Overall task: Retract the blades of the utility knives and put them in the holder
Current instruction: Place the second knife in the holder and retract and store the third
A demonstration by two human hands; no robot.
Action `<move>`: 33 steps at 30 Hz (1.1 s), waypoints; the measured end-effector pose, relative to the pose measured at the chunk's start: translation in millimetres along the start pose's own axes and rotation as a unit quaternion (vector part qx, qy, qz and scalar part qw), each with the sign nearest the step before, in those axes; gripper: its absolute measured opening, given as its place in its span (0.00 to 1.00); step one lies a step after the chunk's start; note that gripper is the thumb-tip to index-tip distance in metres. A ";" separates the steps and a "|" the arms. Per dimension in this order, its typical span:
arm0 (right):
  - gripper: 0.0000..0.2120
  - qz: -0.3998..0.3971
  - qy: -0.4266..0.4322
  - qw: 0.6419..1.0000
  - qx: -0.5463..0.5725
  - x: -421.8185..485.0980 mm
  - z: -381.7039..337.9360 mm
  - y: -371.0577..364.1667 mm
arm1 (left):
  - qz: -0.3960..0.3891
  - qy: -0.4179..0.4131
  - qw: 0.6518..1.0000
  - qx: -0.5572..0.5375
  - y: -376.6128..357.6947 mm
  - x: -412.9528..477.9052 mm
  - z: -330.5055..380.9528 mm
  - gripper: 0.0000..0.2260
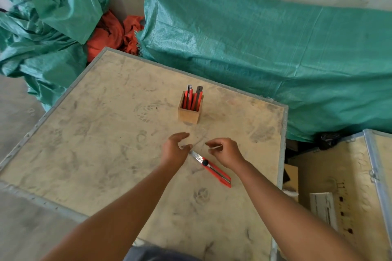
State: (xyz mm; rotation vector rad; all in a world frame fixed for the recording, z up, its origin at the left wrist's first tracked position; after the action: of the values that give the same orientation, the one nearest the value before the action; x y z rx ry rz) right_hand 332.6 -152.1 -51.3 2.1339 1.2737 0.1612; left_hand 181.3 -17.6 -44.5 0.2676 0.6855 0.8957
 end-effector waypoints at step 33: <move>0.14 -0.008 -0.039 0.978 0.205 -53.2 -6.1 -30.9 | -0.031 -0.194 0.977 0.078 1.3 -37.9 3.1 0.14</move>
State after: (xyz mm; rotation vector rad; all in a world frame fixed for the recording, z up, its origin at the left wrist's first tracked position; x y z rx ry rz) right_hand 279.2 -183.1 -53.2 2.4435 1.3672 -0.2091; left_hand 166.1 -46.6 -25.1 0.5436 0.3982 0.7022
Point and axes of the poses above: each hand's wrist, its own x-axis towards the middle knuckle, its own y-axis out of the back of the hand, z = x × y, the point moved 9 cm from there along x, towards the middle knuckle, and after that the axes turned 12 degrees about y, right-handed, at the moved point
